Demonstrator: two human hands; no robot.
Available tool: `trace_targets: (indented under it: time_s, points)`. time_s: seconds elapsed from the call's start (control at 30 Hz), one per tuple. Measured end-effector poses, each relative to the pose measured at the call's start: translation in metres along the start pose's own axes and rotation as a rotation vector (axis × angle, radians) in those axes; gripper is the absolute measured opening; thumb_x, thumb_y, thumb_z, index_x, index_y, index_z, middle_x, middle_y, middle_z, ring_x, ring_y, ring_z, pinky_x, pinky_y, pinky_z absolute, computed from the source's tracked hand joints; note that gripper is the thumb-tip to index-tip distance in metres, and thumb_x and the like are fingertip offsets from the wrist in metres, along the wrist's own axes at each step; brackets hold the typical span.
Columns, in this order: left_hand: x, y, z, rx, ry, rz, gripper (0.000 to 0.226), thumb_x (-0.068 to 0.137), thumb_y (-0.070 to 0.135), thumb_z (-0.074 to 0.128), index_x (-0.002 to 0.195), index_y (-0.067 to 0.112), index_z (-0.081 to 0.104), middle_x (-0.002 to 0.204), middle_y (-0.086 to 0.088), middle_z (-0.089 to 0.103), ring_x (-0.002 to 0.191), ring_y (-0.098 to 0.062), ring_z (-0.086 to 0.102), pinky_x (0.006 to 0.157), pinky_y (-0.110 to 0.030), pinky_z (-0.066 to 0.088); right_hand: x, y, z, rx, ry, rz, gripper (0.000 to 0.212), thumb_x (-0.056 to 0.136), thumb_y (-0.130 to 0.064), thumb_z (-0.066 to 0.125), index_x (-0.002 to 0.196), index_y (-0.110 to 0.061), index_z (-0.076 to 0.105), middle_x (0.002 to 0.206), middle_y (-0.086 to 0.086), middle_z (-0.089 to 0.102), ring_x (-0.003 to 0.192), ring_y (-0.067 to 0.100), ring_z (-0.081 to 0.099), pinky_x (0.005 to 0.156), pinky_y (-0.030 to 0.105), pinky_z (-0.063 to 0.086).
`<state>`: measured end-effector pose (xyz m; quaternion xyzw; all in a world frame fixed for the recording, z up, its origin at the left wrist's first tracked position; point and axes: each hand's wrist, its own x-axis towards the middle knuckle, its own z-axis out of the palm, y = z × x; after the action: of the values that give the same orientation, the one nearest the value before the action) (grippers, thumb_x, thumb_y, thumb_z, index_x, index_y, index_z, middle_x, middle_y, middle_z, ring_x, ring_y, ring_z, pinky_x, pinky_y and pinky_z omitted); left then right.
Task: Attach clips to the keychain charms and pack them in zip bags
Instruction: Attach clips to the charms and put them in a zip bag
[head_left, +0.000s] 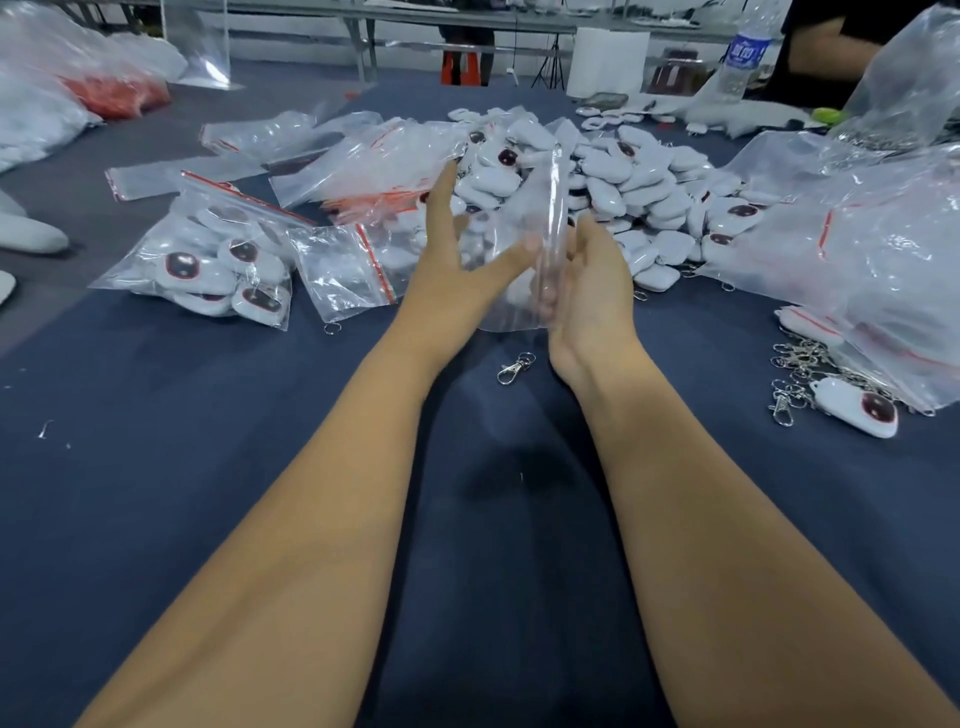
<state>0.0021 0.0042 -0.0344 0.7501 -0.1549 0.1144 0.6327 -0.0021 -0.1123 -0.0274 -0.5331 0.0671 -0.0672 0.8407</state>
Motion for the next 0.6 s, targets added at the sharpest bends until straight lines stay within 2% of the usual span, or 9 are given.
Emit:
trace_targets:
  time_s: [0.07,0.13,0.17,0.23,0.27,0.33,0.43,0.5,0.6]
  points:
    - [0.002,-0.002,-0.002,0.004,-0.021,-0.01,0.065,0.086,0.037,0.072,0.139,0.042,0.034,0.114,0.014,0.062,0.107,0.002,0.058,0.085,-0.013,0.045,-0.001,-0.001,-0.001,0.002,-0.011,0.016,0.024,0.095,-0.018,0.052,0.094,0.001,0.067,0.063,-0.001,0.045,0.046,0.008,0.036,0.051,0.024,0.032]
    - [0.005,-0.002,-0.004,0.014,0.03,0.01,0.04,0.088,0.023,0.07,0.124,0.031,0.053,0.083,0.007,0.066,0.077,0.001,0.062,0.074,-0.014,0.048,-0.003,-0.003,0.001,0.049,-0.073,0.006,0.012,0.095,-0.01,0.054,0.088,-0.007,0.063,0.068,0.003,0.058,0.054,0.011,0.054,0.053,0.025,0.044]
    - [0.006,-0.001,-0.003,0.012,0.052,0.012,0.03,0.09,0.016,0.067,0.116,0.028,0.059,0.077,0.003,0.063,0.072,-0.004,0.06,0.072,-0.019,0.051,-0.003,-0.004,0.001,0.081,-0.105,-0.002,0.01,0.097,-0.008,0.052,0.092,-0.006,0.061,0.073,0.006,0.062,0.06,0.015,0.058,0.059,0.027,0.049]
    - [0.006,0.001,-0.003,-0.055,0.094,-0.018,0.019,0.095,0.012,0.059,0.102,0.028,0.067,0.077,0.001,0.063,0.073,-0.011,0.06,0.077,-0.03,0.055,-0.004,-0.006,0.003,0.165,-0.156,0.005,0.011,0.1,-0.008,0.048,0.103,-0.002,0.056,0.085,0.013,0.063,0.071,0.021,0.06,0.072,0.035,0.05]
    - [0.006,0.002,-0.004,-0.137,0.11,-0.055,0.021,0.098,0.016,0.054,0.097,0.029,0.07,0.078,0.004,0.066,0.072,-0.01,0.061,0.074,-0.03,0.055,-0.004,-0.007,0.003,0.236,-0.197,0.036,0.015,0.102,-0.009,0.045,0.11,-0.001,0.054,0.088,0.014,0.065,0.073,0.023,0.062,0.075,0.037,0.051]
    - [0.006,0.006,-0.006,-0.258,0.082,-0.126,0.028,0.102,0.025,0.044,0.094,0.027,0.071,0.082,0.008,0.07,0.073,-0.008,0.065,0.065,-0.027,0.054,-0.007,-0.011,0.002,0.425,-0.337,0.124,0.023,0.104,-0.012,0.039,0.121,0.001,0.048,0.092,0.015,0.07,0.077,0.025,0.069,0.07,0.038,0.058]
    - [0.004,0.007,-0.006,-0.369,-0.008,-0.187,0.028,0.097,0.041,0.044,0.099,0.025,0.067,0.094,0.007,0.071,0.087,-0.01,0.07,0.073,-0.033,0.059,-0.011,-0.011,0.003,0.515,-0.464,0.173,0.029,0.105,-0.013,0.035,0.129,0.002,0.044,0.094,0.016,0.073,0.077,0.021,0.073,0.066,0.035,0.06]
    - [0.002,0.007,-0.007,-0.428,-0.021,-0.216,0.027,0.095,0.044,0.044,0.093,0.026,0.065,0.076,0.013,0.07,0.067,-0.004,0.068,0.056,-0.025,0.053,-0.01,-0.007,0.004,0.396,-0.455,0.115,0.027,0.105,-0.013,0.036,0.125,0.002,0.048,0.098,0.015,0.071,0.082,0.021,0.072,0.077,0.04,0.061]
    - [0.003,0.008,-0.011,-0.395,0.021,-0.218,0.013,0.087,0.032,0.061,0.094,0.021,0.066,0.068,0.012,0.068,0.058,-0.005,0.063,0.058,-0.025,0.049,-0.006,-0.002,0.005,0.256,-0.386,0.059,0.011,0.102,-0.009,0.045,0.104,-0.004,0.055,0.088,0.011,0.073,0.077,0.018,0.072,0.077,0.035,0.061]
